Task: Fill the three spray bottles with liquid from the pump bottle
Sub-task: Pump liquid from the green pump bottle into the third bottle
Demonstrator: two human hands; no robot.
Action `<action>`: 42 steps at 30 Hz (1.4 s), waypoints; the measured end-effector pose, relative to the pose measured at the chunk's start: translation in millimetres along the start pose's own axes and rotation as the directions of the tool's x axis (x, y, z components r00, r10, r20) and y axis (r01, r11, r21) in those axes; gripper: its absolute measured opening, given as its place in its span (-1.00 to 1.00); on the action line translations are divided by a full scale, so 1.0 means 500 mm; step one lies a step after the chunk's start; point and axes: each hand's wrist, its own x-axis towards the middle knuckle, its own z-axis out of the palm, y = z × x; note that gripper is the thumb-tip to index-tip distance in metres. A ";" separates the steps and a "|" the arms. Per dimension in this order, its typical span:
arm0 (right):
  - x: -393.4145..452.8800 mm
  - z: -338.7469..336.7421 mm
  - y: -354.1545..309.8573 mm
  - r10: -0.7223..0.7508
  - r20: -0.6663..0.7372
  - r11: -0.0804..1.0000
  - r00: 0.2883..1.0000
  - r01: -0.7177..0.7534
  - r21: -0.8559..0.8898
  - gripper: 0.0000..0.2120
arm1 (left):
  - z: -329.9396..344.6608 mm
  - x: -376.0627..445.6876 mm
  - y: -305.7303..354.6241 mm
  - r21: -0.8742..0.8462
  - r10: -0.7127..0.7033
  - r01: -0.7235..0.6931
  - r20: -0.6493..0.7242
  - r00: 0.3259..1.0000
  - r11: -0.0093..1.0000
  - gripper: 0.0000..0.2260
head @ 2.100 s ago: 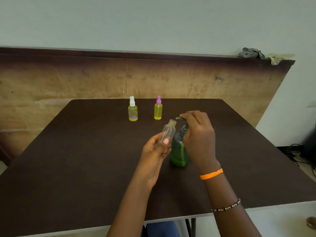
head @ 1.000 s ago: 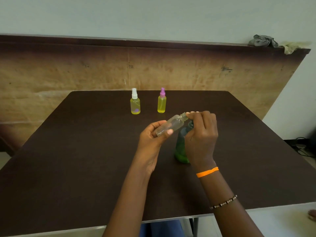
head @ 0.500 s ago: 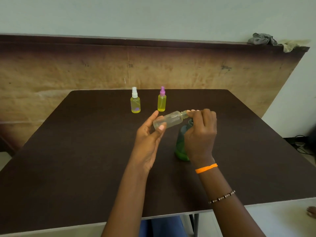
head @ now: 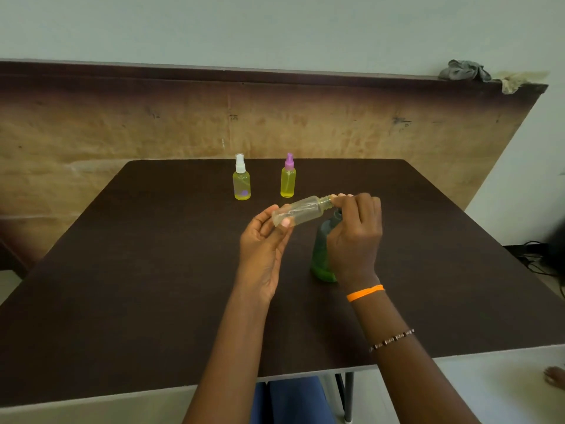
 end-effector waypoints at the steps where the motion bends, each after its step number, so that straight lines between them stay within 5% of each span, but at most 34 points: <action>1: -0.004 0.002 0.001 0.002 -0.001 1.000 1.000 -0.002 -0.001 -0.60 | -0.002 -0.002 -0.002 -0.006 -0.006 0.006 -0.008 1.000 1.000 -0.75; 10: 0.042 -0.020 -0.011 0.011 0.116 1.000 0.993 -0.012 0.008 -0.75 | 0.016 -0.011 0.009 -0.012 0.006 -0.007 -0.011 1.000 1.000 -0.78; 16: 0.002 0.002 0.005 -0.007 0.025 0.999 1.000 0.007 -0.039 -0.81 | 0.004 -0.004 0.006 0.014 0.033 -0.033 -0.041 0.999 0.999 -0.75; 26: 0.057 -0.020 0.002 0.027 0.120 0.998 0.992 -0.034 0.057 -0.76 | 0.015 -0.010 0.011 -0.005 0.034 -0.034 -0.017 0.999 0.999 -0.76; 31: 0.004 -0.005 0.009 -0.008 0.010 1.000 1.000 0.007 0.020 -0.70 | 0.008 -0.007 0.009 0.022 0.032 -0.032 -0.040 0.999 0.999 -0.75; 42: 0.035 -0.017 -0.006 0.008 0.100 0.999 0.995 -0.003 -0.044 -0.76 | 0.013 -0.007 0.015 0.030 0.026 -0.026 -0.019 0.999 0.999 -0.76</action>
